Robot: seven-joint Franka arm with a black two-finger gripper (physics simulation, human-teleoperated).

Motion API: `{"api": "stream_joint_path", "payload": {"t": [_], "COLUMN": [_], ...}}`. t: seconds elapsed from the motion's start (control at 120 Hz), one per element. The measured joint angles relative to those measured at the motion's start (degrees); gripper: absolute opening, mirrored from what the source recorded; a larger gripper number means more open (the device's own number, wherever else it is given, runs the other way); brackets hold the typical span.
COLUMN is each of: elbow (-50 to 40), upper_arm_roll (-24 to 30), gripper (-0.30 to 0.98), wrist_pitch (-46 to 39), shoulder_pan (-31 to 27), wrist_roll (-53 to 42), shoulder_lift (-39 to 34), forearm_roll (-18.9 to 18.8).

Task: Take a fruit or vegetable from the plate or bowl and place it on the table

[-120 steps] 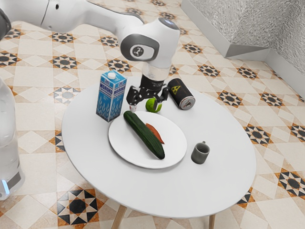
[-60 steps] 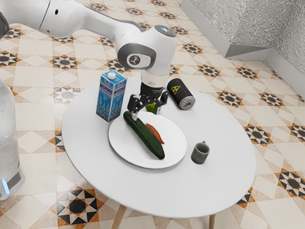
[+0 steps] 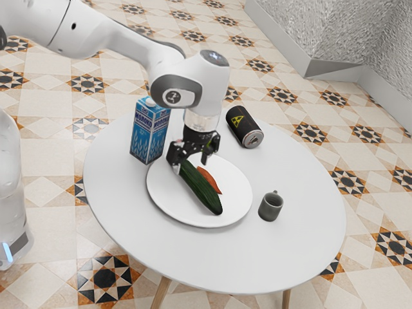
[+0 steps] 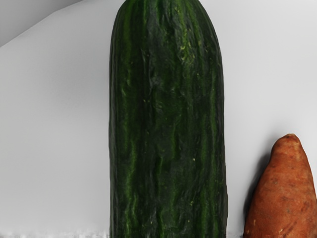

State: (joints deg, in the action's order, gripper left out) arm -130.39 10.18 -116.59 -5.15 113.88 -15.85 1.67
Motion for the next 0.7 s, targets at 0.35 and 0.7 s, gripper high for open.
{"api": "stream_joint_path", "payload": {"t": [0.35,0.7], "elbow": [-1.56,-2.00], "upper_arm_roll": [1.30,1.94], "gripper": [0.69,0.66], "wrist_pitch": [-2.76,-4.51], "shoulder_pan": [0.01,-0.02], "wrist_roll": [1.01,1.47], "shoulder_lift": [0.74,1.27], "forearm_roll": [0.00,0.00]}}
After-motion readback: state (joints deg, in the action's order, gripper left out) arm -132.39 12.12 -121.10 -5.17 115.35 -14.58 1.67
